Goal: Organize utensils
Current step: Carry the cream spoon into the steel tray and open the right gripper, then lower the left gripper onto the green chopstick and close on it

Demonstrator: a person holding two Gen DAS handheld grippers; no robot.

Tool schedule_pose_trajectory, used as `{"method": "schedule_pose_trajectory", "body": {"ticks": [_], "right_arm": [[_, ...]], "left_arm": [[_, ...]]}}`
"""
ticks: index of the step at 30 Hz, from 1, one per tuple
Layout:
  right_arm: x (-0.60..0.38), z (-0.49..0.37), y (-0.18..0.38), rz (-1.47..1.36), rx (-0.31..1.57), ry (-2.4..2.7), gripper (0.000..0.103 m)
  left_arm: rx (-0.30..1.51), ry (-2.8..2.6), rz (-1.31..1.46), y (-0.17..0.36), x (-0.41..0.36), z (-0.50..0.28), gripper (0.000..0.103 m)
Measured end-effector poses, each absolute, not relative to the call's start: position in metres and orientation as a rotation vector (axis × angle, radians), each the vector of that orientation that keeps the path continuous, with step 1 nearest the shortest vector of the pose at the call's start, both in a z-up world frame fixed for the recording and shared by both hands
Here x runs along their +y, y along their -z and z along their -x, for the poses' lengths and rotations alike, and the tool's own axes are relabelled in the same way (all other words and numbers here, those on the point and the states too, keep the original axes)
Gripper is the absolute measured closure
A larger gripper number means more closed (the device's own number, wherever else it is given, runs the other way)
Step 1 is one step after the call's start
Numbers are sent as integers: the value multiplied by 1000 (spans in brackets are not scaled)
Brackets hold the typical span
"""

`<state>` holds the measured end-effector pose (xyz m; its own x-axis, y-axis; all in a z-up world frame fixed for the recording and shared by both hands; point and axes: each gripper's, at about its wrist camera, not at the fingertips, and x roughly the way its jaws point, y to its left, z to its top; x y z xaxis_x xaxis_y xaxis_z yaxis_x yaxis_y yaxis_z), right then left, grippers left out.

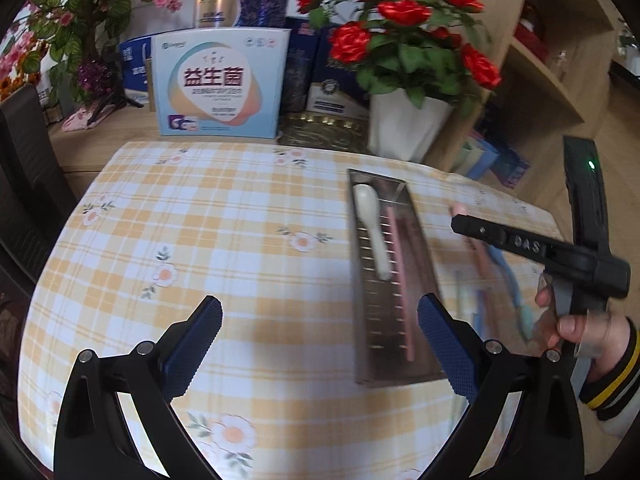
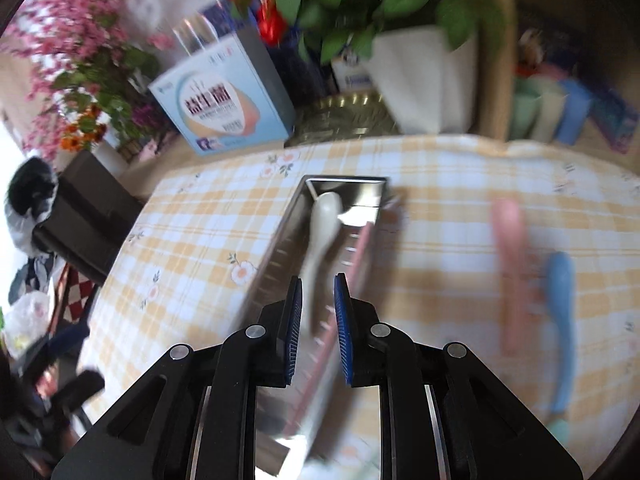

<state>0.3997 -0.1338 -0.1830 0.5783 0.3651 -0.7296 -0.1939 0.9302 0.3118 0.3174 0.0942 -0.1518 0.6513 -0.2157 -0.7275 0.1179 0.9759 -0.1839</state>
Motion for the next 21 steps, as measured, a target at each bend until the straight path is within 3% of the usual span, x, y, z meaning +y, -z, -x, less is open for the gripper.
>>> {"method": "schedule_pose_trajectory", "body": {"ticks": [2,4,10,12,15,21], "right_arm": [[-153,-375,181,-210,854,-334,86],[-171,-354,183,-208,827,-327,86],[-225,-293,207,-194,811,-245,86],[-239,-278,215,-217,811,-224,86],[-255,-264,224,-250,813,-204,86],[-267,-255,230,-301,796,-198,86]], "left_arm": [[836,221,129,151,79,-305,8],[836,248,124,152,62,-291,17],[910,373,107,173,15,-263,56],[949,410,96,184,2,-259,75],[997,463,75,199,-18,-256,84],[1042,508,-7,224,-51,-268,91]]}}
